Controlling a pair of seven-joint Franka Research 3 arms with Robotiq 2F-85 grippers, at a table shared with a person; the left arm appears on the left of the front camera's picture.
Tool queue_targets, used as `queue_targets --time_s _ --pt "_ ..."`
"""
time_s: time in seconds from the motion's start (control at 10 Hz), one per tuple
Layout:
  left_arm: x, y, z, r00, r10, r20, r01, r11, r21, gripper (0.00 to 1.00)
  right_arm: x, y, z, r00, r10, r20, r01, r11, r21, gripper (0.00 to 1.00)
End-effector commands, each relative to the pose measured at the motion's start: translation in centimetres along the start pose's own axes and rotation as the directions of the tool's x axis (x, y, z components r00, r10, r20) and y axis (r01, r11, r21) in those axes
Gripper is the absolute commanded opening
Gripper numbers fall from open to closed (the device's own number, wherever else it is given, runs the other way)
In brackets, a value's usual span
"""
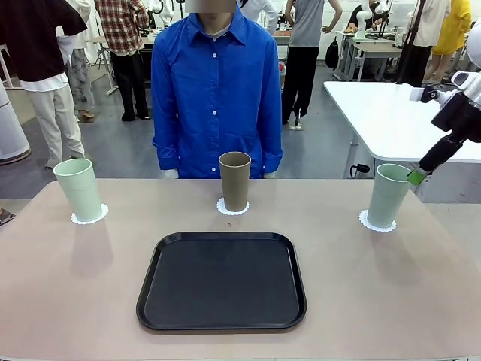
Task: Place coasters on the table and set cups on them.
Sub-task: Take one Reusable plastic cup from the Flat Tray and place it on a coaster set by the human.
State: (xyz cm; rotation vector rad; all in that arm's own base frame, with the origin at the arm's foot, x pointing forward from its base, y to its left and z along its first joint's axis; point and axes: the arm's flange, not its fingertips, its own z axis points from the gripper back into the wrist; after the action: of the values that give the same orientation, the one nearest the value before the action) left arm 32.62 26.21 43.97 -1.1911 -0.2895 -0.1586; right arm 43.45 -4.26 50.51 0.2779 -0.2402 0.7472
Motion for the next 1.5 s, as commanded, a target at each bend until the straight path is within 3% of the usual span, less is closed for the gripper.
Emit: queue_targets --time_s 0.0,0.8,1.0,1.1,1.2,1.3,1.4 --pt "-0.1 -0.2 0.0 1.0 0.004 0.015 -0.004 1.0 0.002 1.0 -0.3 -0.1 0.1 1.0 0.018 -0.012 -0.019 1.0 -0.012 1.0" --pt "-0.1 -0.2 0.0 1.0 0.004 0.015 -0.004 1.0 0.002 1.0 -0.1 -0.1 0.0 1.0 0.001 0.004 -0.001 1.0 0.004 1.0" --pt "-0.1 -0.2 0.0 1.0 0.004 0.015 -0.004 1.0 0.002 1.0 -6.8 3.9 0.9 0.972 -0.227 -0.053 0.225 0.973 -0.042 1.0" --pt "-0.1 -0.2 0.0 1.0 0.004 0.015 -0.004 1.0 0.002 1.0 -9.0 5.4 0.7 0.95 -0.304 -0.07 0.299 0.952 -0.073 1.0" --pt "-0.1 -0.2 0.0 1.0 0.004 0.015 -0.004 1.0 0.002 1.0 -11.0 6.4 0.1 0.93 -0.363 -0.06 0.35 0.922 -0.163 1.0" --pt "-0.1 -0.2 0.0 1.0 0.004 0.015 -0.004 1.0 0.002 1.0 -12.6 7.5 -0.2 0.926 -0.376 -0.024 0.366 0.912 -0.184 1.0" --pt "-0.1 -0.2 0.0 1.0 0.004 0.015 -0.004 1.0 0.002 1.0 -9.1 3.9 0.5 0.958 -0.282 -0.057 0.277 0.957 -0.082 1.0"
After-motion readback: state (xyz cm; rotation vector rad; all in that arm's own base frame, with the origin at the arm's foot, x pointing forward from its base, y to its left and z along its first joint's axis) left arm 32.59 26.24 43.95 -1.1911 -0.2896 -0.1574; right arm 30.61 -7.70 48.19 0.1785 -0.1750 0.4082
